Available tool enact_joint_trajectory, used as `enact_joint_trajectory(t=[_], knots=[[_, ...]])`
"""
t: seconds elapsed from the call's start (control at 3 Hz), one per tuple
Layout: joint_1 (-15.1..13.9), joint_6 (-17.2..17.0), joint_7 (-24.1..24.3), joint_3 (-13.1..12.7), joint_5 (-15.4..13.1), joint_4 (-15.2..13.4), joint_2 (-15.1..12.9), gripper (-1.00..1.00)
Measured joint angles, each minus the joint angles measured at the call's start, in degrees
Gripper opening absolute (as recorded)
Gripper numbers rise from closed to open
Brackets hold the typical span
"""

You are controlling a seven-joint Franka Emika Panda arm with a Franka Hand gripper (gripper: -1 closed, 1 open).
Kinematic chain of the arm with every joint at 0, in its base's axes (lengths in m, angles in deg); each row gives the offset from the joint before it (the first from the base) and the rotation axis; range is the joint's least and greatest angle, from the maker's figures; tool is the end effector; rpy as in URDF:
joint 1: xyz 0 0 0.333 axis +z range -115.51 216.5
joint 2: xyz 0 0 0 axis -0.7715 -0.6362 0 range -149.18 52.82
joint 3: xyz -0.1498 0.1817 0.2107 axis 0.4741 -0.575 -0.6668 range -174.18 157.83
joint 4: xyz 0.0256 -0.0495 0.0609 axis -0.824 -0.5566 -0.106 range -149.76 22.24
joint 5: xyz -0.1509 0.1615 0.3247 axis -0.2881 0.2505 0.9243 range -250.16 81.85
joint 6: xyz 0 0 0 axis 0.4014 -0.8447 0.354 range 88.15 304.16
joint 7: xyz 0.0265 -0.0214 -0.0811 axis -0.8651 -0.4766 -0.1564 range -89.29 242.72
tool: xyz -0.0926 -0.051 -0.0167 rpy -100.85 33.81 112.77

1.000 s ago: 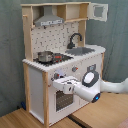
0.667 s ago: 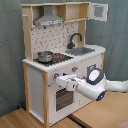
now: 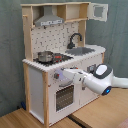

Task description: Play with the kitchen

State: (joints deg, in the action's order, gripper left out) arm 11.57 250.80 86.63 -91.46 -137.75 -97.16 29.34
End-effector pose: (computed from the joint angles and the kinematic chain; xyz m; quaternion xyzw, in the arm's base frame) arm 0.2685 0.5203 0.3869 0.3143 0.5588 0.4086 0.6496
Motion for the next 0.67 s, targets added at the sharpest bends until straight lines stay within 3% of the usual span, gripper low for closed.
enact_joint_trajectory(t=[0.67], knots=[[7.17,-1.2,1.15,6.07,0.04,-7.57,-0.01,1.0]])
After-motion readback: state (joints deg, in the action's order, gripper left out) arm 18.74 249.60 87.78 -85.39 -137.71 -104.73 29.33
